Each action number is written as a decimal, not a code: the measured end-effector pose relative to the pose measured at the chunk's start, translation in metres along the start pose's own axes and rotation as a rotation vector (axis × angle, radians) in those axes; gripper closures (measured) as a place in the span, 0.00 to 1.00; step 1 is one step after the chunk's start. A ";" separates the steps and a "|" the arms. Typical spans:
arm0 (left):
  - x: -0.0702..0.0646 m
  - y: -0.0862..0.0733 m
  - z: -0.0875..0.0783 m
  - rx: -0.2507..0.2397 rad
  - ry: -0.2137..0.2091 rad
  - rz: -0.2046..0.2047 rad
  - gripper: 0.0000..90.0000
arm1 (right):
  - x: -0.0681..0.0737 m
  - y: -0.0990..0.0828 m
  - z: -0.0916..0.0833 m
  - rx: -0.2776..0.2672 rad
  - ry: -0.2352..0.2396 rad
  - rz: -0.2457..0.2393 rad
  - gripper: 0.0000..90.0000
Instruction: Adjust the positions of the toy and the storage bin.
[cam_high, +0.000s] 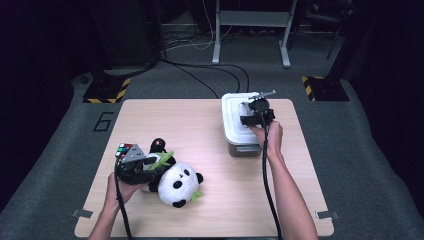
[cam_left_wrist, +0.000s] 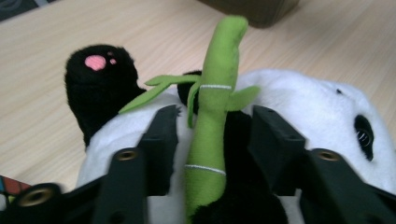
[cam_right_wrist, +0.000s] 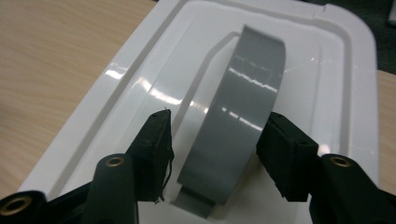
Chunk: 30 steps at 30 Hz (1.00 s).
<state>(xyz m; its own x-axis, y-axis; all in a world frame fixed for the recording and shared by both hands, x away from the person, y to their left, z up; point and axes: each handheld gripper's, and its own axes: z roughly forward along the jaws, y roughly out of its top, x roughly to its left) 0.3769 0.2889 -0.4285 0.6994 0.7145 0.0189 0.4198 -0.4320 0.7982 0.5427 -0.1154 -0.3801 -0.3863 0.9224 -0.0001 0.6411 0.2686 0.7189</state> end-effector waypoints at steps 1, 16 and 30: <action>-0.002 -0.003 -0.005 -0.033 0.008 -0.012 0.40 | -0.001 0.001 0.001 -0.012 -0.008 0.001 0.49; -0.013 -0.030 -0.047 -0.102 0.076 -0.052 0.16 | 0.005 0.009 0.009 0.004 -0.022 0.019 0.67; -0.002 -0.083 -0.069 -0.003 0.192 -0.125 0.11 | 0.013 0.006 0.006 0.014 0.082 -0.015 0.72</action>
<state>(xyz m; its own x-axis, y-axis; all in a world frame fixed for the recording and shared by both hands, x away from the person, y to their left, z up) 0.3008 0.3611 -0.4530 0.5188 0.8543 0.0334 0.4946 -0.3317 0.8033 0.5461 -0.1000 -0.3799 -0.4490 0.8923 0.0463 0.6439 0.2871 0.7092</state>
